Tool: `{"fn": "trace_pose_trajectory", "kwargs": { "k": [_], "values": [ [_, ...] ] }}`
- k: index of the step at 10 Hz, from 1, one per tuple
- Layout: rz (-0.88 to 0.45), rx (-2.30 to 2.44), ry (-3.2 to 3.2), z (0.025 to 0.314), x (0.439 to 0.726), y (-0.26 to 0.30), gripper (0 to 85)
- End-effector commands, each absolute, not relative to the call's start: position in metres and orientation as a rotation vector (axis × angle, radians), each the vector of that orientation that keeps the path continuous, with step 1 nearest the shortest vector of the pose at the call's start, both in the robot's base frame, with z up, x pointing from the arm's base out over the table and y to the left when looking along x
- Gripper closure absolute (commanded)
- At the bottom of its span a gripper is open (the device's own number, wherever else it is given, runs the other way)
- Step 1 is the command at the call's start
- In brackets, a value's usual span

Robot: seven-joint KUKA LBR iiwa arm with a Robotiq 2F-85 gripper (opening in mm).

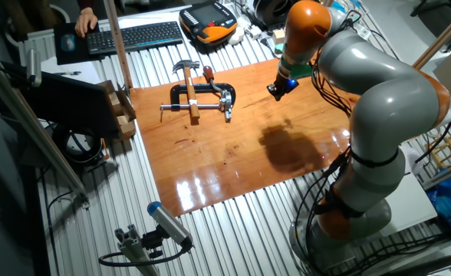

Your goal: Pull up the lever

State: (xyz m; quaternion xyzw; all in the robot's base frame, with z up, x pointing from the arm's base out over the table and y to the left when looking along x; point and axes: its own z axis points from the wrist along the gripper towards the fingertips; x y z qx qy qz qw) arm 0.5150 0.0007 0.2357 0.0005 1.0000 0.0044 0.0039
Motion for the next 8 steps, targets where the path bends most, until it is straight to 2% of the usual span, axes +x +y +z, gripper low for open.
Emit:
{"fn": "trace_pose_trajectory", "kwargs": {
  "k": [1, 8],
  "values": [
    [0.010, 0.002, 3.114, 0.2357, 0.5149, 0.0007, 85.0],
    [0.029, 0.005, 3.078, 0.2357, 0.5149, 0.0007, 85.0]
  ]
}}
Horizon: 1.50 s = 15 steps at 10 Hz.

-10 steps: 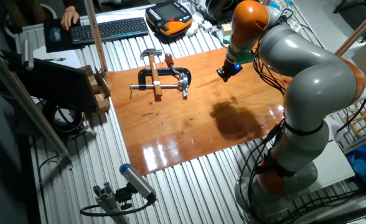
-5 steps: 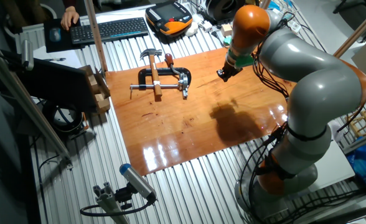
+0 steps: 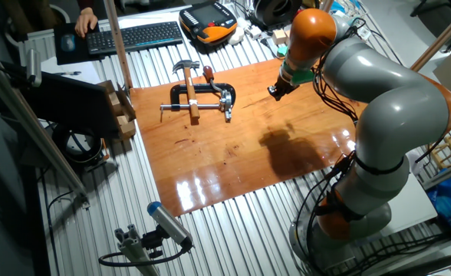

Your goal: Pull up the lever

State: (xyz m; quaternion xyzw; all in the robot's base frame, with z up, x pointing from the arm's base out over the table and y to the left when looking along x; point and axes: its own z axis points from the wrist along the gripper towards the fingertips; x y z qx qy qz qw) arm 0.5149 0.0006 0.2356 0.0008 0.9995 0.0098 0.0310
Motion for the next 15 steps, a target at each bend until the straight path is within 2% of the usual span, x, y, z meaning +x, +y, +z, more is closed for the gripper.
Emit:
{"fn": "trace_pose_trajectory", "kwargs": {
  "k": [1, 15],
  "values": [
    [0.041, 0.005, 3.093, 0.2357, 0.5149, 0.0007, 85.0],
    [0.028, -0.017, 3.095, 0.2357, 0.5149, 0.0007, 85.0]
  ]
}}
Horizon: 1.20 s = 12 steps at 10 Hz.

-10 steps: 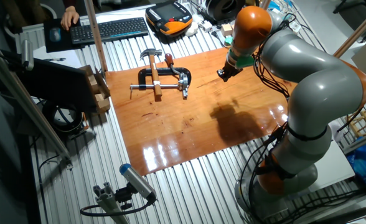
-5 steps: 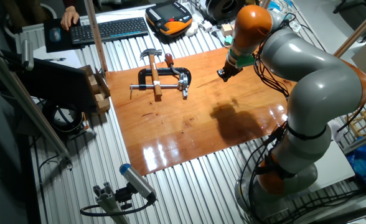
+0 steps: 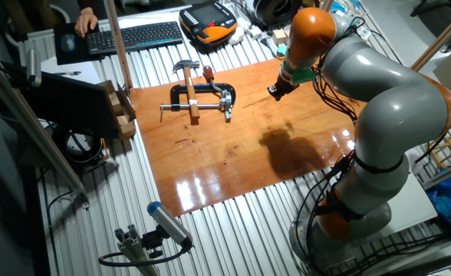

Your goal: Pull up the lever

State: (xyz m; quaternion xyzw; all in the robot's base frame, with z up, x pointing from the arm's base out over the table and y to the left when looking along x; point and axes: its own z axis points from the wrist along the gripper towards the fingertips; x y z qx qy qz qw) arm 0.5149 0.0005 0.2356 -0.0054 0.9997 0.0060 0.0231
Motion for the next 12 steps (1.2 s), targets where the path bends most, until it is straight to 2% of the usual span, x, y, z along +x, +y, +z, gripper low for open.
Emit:
{"fn": "trace_pose_trajectory", "kwargs": {
  "k": [1, 5, 10, 12],
  "values": [
    [0.009, -0.015, 3.098, 0.2357, 0.5149, 0.0007, 85.0],
    [-0.005, -0.032, 3.081, 0.2357, 0.5149, 0.0007, 85.0],
    [0.069, -0.092, 3.096, 0.2357, 0.5149, 0.0007, 85.0],
    [0.054, -0.055, 3.107, 0.2357, 0.5149, 0.0007, 85.0]
  ]
}}
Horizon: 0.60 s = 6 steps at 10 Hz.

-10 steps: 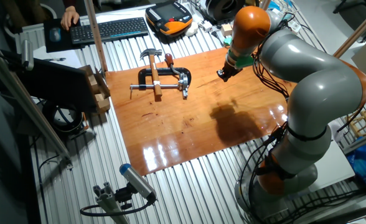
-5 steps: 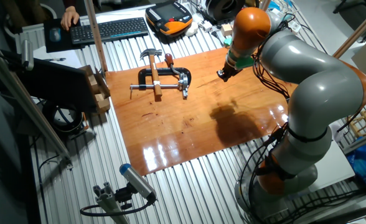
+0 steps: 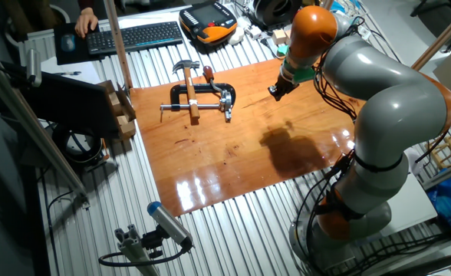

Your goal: Pull up the lever

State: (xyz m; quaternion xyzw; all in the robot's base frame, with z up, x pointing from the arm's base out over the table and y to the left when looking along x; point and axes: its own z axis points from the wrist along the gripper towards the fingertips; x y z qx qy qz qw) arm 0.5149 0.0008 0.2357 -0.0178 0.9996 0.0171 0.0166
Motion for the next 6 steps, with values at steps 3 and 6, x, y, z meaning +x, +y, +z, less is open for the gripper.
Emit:
{"fn": "trace_pose_trajectory", "kwargs": {
  "k": [3, 6],
  "values": [
    [0.033, -0.022, 3.098, 0.2357, 0.5149, 0.0007, 85.0],
    [-0.060, -0.057, 3.081, 0.2357, 0.5149, 0.0007, 85.0]
  ]
}}
